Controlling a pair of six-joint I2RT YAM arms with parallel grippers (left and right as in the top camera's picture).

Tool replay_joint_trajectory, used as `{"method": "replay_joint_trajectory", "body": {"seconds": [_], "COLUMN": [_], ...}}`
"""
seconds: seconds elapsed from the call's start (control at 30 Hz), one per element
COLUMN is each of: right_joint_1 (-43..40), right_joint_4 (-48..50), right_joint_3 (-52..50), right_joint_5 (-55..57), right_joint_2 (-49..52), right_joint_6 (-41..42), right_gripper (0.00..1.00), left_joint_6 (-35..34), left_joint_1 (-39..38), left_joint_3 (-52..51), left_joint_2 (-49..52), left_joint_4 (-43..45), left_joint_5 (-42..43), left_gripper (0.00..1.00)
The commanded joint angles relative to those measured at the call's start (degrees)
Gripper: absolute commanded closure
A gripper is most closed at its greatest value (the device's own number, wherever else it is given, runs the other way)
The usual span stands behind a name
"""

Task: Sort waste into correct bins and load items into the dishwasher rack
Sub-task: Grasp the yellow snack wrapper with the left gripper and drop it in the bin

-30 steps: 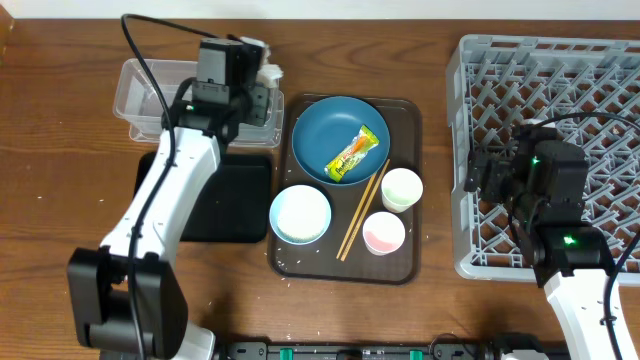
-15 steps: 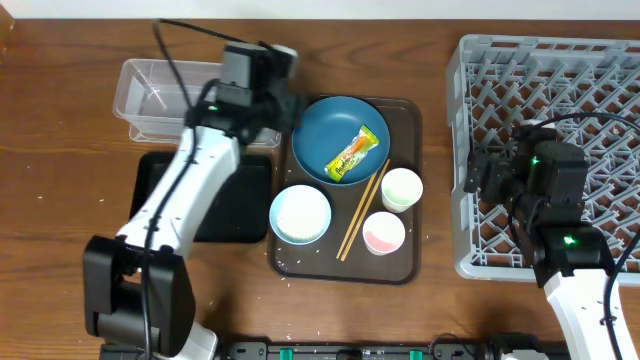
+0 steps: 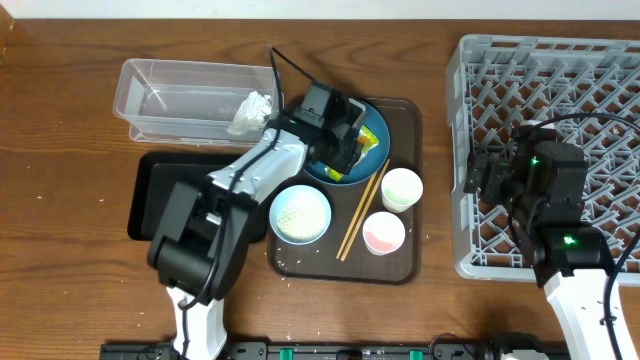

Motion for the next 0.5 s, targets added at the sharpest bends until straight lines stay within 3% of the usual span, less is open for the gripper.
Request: {"method": "replay_joint_trajectory", "body": {"seconds": [0.0,0.1,0.2,0.47], "right_joint_1": [0.52,0.52,0.52,0.52], "right_joint_4": [-0.22,-0.35,-0.35,-0.46], "right_joint_3": [1.14,1.14,1.14,1.14], "right_joint_5": [0.13,0.13,0.13,0.15], "right_joint_2": [-0.07,-0.07,-0.07,-0.07], "right_joint_6": [-0.2,-0.22,-0.22,-0.22], "right_gripper": [0.01,0.01,0.01,0.01], "left_joint_6": [0.85,0.85,0.85,0.79], "left_joint_1": [-0.17,-0.13,-0.11,1.44], "left_joint_3": [-0.22,-0.22,-0.22,-0.2], "left_joint_2": [2.19,3.08,2.62,-6.56], "left_joint_4": [0.79,0.87,1.11,0.72], "left_joint_5": [0.68,0.07,-2.34,-8.37], "left_gripper": [0.38,0.73,0.92,0.94]}}
